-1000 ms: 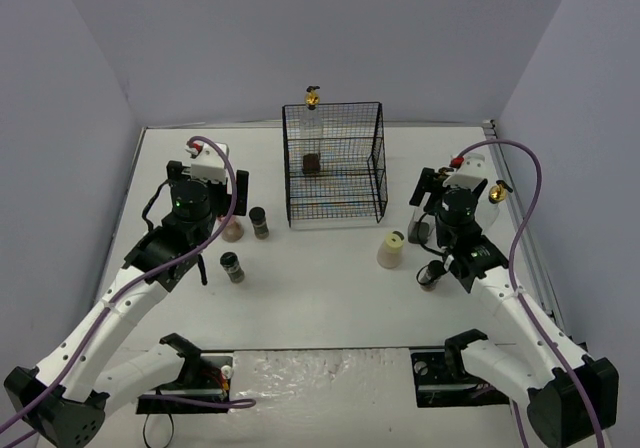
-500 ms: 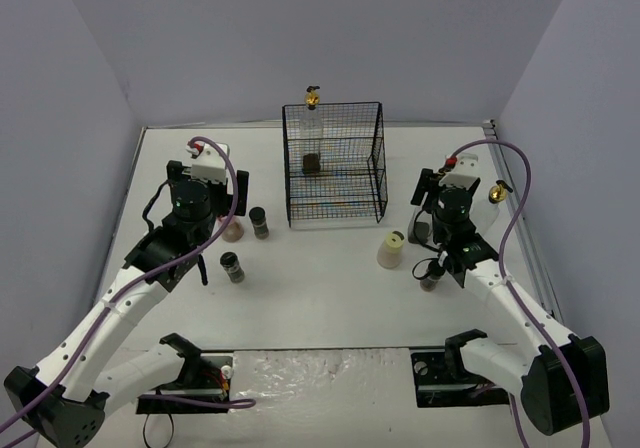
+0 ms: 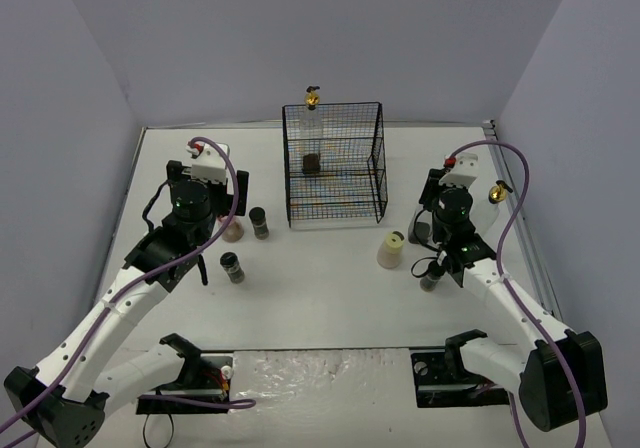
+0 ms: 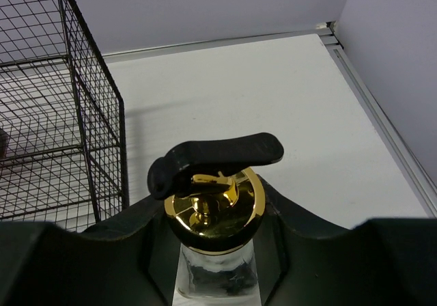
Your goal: Organize the condiment bottles
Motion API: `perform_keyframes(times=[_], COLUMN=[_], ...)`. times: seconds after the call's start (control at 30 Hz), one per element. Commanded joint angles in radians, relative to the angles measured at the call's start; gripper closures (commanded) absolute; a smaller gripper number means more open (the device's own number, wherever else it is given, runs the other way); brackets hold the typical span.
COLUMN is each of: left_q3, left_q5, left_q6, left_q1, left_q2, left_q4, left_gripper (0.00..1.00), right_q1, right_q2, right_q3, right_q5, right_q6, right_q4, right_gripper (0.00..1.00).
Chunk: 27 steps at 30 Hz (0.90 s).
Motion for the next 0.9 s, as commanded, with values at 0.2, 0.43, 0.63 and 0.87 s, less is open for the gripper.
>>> perform_keyframes(times=[0.2, 0.43, 0.63, 0.87], left_q3=[0.006, 0.006, 0.008, 0.005], left_q5=[-0.017, -0.021, -0.034, -0.049], left_q6=[0.017, 0.020, 0.020, 0.017], left_q1=[0.008, 0.008, 0.008, 0.008], left_q2=[-0.001, 0.002, 0.002, -0.003], left_q4=[0.070, 0.068, 0.067, 0.067], left_gripper=[0.03, 0.03, 0.03, 0.03], right_q1=[-0.007, -0.007, -0.008, -0.007], right_q2=[-0.051, -0.080, -0.040, 0.105], right_q3=[0.035, 0.170, 0.389, 0.715], right_q5=[-0.017, -0.068, -0.107, -0.196], right_q6=[-0.055, -0.102, -0.116, -0.104], right_q4=[0.086, 0.005, -0.114, -0.283], right_gripper=[0.95, 1.00, 1.00, 1.00])
